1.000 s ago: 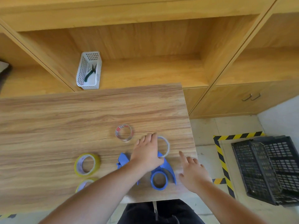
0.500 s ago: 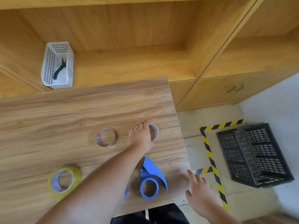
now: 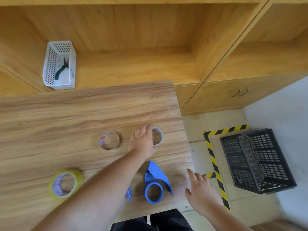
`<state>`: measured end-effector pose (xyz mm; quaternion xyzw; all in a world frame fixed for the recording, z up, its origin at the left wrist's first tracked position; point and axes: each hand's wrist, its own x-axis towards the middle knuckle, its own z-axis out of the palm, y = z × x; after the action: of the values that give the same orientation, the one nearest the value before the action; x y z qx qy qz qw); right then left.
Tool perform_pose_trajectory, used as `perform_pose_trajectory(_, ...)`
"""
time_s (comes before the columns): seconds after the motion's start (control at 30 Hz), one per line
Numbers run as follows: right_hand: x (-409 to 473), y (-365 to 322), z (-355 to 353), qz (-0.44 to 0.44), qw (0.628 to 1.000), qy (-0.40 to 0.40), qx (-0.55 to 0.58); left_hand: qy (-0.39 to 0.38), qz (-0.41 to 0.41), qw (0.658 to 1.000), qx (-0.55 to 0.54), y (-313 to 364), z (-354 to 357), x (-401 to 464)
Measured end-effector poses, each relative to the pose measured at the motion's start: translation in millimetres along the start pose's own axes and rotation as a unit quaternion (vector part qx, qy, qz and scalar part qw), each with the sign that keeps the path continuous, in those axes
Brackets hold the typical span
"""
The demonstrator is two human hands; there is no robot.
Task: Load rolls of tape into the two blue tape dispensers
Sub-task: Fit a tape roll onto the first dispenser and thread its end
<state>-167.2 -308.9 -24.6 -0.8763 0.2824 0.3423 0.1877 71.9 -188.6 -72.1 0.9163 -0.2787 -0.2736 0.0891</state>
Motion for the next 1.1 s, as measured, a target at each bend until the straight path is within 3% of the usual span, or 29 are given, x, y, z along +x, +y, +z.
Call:
perform_pose_trajectory(0.2, 5.9, -35.9, -6.7, -0.043, 0.999, 0.026, -0.016, 0.040, 0.053, 0.998, 0.009, -25.1, -7.0, -62.2)
perform_pose_trajectory(0.5, 5.6, -115.8, 2.2, -0.170, 0.979, 0.102, -0.039, 0.115, -0.053, 0.992, 0.000, -112.6, 6.2, -171.7)
perform_pose_trajectory(0.8, -7.9, -177.6, 31.3, -0.217, 0.970, 0.077, -0.078, 0.052, -0.222, 0.972, -0.053, -208.8, 40.2, -255.5)
perform_pose_trajectory(1.1, -17.0, -182.7, 41.9, -0.191, 0.977, 0.063, -0.074, 0.038, -0.215, 0.972, -0.083, -237.3, 53.5, -270.8)
